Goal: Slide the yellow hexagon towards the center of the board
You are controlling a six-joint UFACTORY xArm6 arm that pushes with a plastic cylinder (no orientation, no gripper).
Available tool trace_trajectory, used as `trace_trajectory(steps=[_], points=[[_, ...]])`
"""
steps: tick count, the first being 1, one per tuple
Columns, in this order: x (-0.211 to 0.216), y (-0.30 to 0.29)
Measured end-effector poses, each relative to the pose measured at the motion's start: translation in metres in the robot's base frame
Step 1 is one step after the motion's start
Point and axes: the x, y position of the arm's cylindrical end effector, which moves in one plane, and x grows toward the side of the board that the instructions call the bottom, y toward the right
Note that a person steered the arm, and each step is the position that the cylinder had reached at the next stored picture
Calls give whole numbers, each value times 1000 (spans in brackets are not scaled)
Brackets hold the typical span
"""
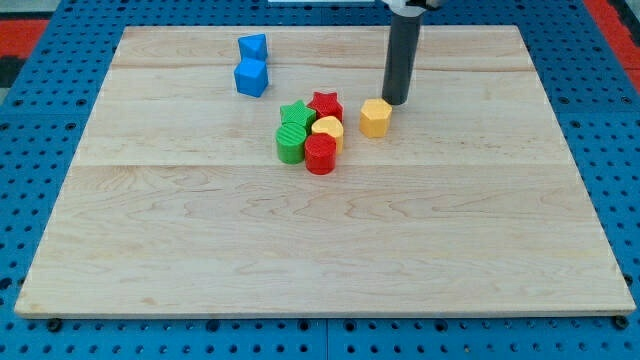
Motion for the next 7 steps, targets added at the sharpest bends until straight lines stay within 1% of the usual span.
trace_trajectory(steps=[1,2,3,5,6,7], points=[[6,7],[22,8],[22,8],[36,6],[31,13],[11,14]])
